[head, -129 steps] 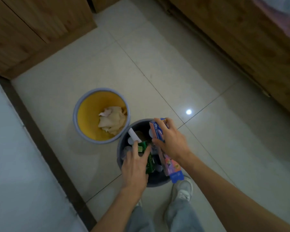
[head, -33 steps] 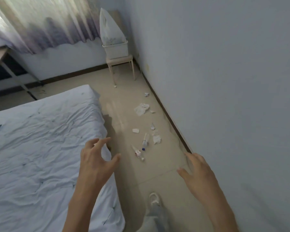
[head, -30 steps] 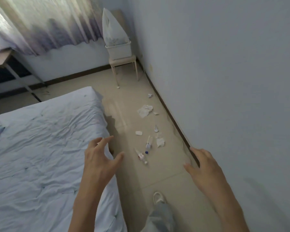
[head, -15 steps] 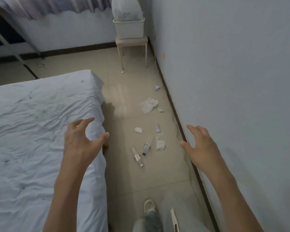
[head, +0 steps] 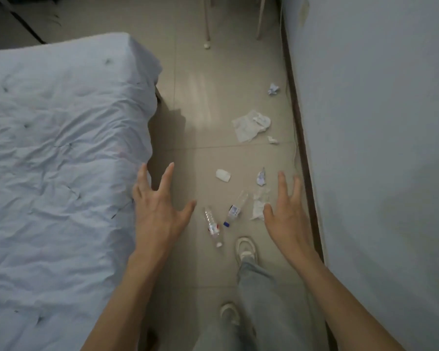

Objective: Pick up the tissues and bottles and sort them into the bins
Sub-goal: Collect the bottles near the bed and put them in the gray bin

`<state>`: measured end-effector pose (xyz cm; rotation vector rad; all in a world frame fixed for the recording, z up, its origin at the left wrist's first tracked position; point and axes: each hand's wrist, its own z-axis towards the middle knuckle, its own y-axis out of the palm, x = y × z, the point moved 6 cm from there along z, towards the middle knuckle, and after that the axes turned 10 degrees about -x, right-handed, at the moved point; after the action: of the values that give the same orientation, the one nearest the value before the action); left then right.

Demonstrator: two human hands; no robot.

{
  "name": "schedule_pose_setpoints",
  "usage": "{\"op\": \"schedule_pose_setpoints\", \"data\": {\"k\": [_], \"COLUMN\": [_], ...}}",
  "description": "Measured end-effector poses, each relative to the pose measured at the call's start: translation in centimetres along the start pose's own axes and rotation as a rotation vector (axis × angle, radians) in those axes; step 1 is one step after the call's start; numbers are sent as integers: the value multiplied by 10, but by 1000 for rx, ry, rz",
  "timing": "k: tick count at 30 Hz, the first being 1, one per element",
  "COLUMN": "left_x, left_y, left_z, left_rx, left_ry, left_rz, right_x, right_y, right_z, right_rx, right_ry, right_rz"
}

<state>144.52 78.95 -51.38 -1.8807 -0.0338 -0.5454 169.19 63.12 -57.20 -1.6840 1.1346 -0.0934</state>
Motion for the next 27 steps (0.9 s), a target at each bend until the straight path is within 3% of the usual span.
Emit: {"op": "schedule_pose_setpoints", "data": {"k": [16, 22, 27], "left_x": [-213, -258, -260], "left_y": [532, 626, 620], "left_z": [155, 171, 182], "left_rx": [-264, -364, -402], "left_ry": [-227, -266, -295], "left_rz": [-79, -111, -185], "right_x": [168, 192, 190], "right_y": [434, 510, 501], "right_z": [308, 350, 358], "right_rx": [-119, -92, -113], "right_ry": [32, 69, 72], "right_rz": [-167, -233, -168]}}
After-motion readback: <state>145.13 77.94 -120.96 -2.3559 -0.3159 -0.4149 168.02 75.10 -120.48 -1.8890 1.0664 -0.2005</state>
